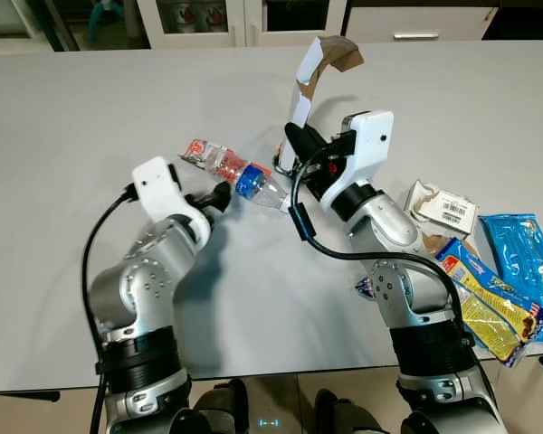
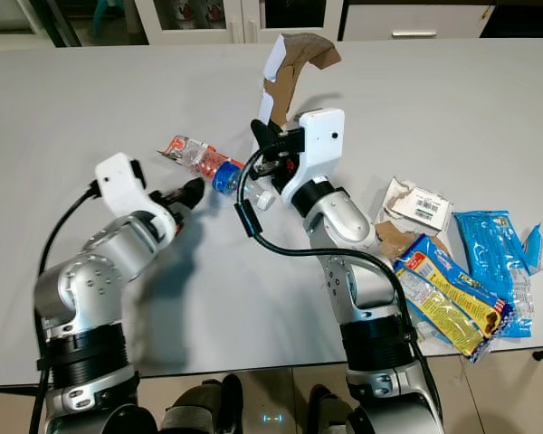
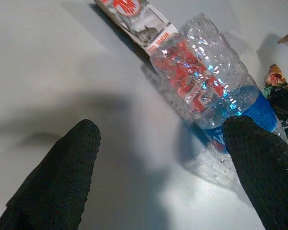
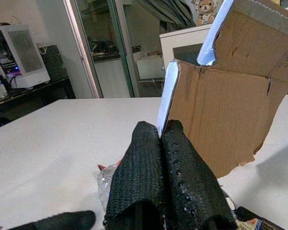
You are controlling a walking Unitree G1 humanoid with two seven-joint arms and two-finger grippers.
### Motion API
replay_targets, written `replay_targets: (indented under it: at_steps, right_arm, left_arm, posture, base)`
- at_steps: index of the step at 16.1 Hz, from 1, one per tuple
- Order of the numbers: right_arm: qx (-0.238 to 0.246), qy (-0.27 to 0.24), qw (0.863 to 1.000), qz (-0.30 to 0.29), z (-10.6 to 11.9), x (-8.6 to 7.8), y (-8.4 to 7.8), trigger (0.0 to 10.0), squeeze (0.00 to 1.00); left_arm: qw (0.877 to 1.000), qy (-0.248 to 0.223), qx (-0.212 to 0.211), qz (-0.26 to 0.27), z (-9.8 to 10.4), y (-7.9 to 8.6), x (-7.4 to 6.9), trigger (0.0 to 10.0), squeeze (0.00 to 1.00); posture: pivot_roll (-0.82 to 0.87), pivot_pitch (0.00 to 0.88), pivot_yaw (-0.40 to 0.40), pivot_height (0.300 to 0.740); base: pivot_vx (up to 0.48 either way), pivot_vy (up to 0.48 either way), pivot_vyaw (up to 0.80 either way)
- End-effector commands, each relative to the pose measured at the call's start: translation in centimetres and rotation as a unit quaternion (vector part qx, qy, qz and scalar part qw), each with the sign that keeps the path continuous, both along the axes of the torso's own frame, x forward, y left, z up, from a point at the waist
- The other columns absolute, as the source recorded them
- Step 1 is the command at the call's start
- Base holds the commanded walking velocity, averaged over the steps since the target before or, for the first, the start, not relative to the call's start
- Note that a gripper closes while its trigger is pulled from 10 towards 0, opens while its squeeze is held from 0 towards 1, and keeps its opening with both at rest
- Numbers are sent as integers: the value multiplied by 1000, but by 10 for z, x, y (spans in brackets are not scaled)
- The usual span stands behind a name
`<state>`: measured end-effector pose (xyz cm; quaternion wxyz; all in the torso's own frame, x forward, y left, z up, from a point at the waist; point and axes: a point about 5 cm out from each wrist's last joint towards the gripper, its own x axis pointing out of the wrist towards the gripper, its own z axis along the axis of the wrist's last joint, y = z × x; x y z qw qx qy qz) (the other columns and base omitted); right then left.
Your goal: Picking trash to rubbish bin
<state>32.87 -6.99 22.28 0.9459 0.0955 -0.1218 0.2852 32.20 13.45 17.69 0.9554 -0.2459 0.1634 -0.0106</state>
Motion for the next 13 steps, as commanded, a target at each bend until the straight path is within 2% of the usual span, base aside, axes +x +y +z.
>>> replay_targets:
  at_steps: [1, 3, 6, 13]
  right_arm:
    - [1, -12, 1000, -1, 5, -2, 0, 10000, 0]
    - [1, -13, 1000, -1, 6, -2, -1, 10000, 0]
    - [2, -14, 1000, -3, 7, -4, -1, 10000, 0]
    - [-1, -8, 1000, -18, 5, -12, -9, 10000, 0]
  left_arm:
    - [1000, -14, -3, -14, 3, -5, 3, 10000, 0]
    - [999, -36, 4, -28, 6, -8, 10, 10000, 0]
    - [998, -38, 5, -49, 4, -12, 14, 10000, 0]
    - [996, -39, 0, -79, -2, -25, 39, 10000, 0]
  posture:
    - [-2, 172, 42, 740]
    - [-9, 176, 44, 740]
    - [-25, 184, 54, 740]
    - [-73, 219, 80, 740]
  base:
    - [0, 0, 0]
    - [0, 0, 0]
    - [0, 0, 0]
    - [0, 0, 0]
